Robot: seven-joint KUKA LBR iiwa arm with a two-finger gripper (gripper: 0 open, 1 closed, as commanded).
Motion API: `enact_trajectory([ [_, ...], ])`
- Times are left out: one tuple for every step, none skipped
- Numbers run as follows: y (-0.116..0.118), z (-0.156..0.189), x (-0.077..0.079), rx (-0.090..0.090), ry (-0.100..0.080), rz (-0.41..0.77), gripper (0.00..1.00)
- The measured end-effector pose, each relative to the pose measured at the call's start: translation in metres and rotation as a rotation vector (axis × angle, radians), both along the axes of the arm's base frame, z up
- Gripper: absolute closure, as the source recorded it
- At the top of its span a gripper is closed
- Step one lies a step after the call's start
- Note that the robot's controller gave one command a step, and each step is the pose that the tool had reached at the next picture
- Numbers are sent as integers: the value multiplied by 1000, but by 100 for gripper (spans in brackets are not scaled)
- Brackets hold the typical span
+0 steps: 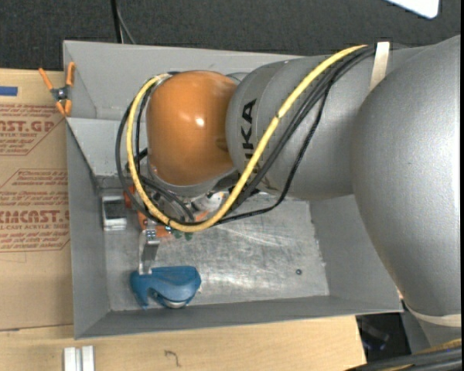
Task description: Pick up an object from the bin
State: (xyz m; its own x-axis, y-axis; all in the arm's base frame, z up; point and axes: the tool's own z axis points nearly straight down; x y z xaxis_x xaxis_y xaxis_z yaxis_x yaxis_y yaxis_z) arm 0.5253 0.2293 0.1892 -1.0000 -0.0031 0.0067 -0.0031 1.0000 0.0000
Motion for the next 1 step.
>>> enact_trajectory([
  [-1,4,2,2,-7,-2,0],
])
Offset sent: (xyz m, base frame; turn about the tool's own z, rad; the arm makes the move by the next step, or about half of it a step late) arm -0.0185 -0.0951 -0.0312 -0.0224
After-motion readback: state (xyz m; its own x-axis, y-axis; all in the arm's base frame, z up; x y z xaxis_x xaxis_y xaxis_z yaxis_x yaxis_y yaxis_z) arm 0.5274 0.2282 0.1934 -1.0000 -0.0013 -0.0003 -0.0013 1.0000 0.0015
